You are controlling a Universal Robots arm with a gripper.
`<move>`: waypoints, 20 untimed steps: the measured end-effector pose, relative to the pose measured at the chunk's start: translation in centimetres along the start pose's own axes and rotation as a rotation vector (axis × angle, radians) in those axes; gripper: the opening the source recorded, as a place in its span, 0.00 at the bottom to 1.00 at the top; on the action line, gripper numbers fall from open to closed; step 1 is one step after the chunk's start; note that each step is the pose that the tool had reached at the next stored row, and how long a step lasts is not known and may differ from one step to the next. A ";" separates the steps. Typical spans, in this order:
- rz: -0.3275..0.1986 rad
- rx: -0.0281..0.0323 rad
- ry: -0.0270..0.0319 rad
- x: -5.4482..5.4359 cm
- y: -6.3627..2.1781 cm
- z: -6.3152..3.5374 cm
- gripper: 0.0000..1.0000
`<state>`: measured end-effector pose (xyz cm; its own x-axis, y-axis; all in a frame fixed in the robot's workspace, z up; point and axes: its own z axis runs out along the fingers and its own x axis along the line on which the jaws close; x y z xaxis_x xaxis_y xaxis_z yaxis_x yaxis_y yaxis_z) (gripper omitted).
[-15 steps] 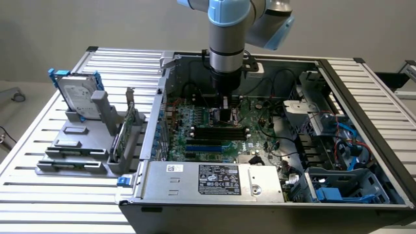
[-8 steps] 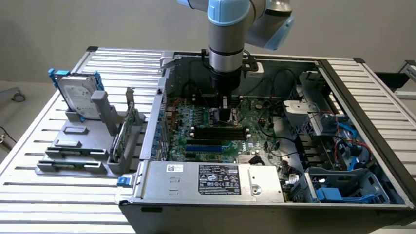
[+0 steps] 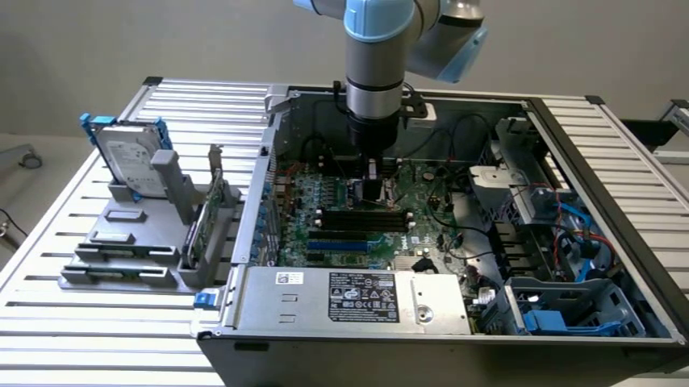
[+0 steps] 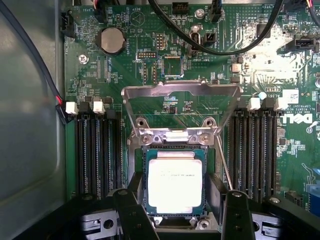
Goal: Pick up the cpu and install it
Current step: 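Place the cpu into insertion slot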
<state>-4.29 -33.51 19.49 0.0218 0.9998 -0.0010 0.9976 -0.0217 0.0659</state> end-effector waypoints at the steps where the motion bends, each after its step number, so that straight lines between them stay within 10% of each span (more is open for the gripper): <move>1: -0.001 0.0003 -0.0017 0.0 0.00 -0.01 0.62; 11: -0.007 0.0014 -0.0190 0.0 -0.02 -0.07 0.62; 20: -0.009 0.0014 -0.0192 0.0 0.03 -0.87 0.62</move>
<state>-4.32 -33.51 20.36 0.0143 0.9997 -0.0208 0.9978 -0.0129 0.0645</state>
